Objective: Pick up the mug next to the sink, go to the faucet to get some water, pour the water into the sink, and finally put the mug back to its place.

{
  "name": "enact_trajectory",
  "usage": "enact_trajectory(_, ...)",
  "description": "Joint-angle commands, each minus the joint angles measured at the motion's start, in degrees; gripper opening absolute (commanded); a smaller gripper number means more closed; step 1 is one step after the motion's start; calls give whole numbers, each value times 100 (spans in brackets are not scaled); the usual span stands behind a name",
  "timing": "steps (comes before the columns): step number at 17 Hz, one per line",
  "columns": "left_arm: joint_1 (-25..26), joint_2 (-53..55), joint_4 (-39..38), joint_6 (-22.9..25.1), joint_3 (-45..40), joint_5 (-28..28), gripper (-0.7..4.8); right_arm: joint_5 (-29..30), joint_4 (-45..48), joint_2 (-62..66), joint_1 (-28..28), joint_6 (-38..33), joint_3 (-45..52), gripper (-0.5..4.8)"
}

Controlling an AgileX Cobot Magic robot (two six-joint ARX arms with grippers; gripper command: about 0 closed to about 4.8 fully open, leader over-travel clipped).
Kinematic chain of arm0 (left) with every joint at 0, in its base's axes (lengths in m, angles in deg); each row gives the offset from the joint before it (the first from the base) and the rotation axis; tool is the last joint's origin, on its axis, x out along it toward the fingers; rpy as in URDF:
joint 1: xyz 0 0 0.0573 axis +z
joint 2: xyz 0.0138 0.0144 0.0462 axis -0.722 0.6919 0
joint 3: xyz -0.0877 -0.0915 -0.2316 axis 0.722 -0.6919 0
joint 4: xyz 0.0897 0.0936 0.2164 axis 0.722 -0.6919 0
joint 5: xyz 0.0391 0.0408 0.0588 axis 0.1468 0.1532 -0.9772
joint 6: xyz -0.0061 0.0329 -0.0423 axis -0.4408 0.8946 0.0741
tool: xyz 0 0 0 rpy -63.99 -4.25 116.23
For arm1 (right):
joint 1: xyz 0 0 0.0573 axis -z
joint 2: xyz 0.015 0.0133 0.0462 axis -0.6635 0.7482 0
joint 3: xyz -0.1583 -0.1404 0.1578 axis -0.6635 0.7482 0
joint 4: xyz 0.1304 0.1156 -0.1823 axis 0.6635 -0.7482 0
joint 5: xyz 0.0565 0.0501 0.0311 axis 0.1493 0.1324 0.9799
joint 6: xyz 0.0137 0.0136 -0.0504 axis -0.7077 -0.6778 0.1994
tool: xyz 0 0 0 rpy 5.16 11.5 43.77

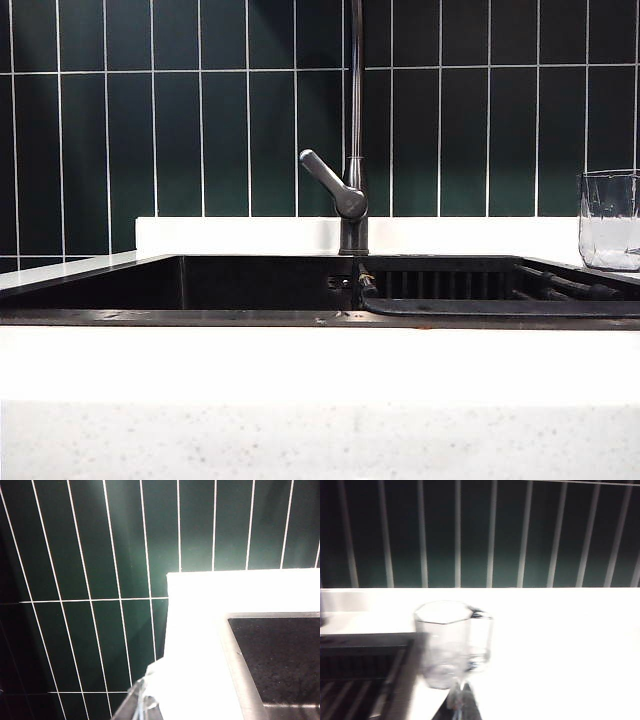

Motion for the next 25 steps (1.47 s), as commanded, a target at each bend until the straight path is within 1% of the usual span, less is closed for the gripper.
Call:
enact_trajectory(1, -9, 2, 52, -17, 15, 2, -5, -11, 70, 2, 214, 15, -20, -5)
enact_trajectory(3, -9, 2, 52, -17, 15, 2, -5, -11, 52, 2, 214, 15, -20, -5)
enact_trajectory(5, -9, 2, 50, -17, 15, 2, -5, -13, -514, 13, 212, 13, -13, -6)
enact_trajectory(7, -11, 2, 24, -17, 15, 2, -5, 0, -750, 0, 201, 13, -13, -5)
enact_trajectory(9, -11, 2, 9, -17, 15, 2, -6, 76, -737, 0, 133, 15, -15, -5)
enact_trajectory(14, -11, 2, 9, -17, 15, 2, -5, 118, -761, 0, -369, 13, -13, -5)
enact_trajectory(25, -11, 2, 9, -17, 15, 2, -5, 96, -826, 0, -382, 13, -13, -5)
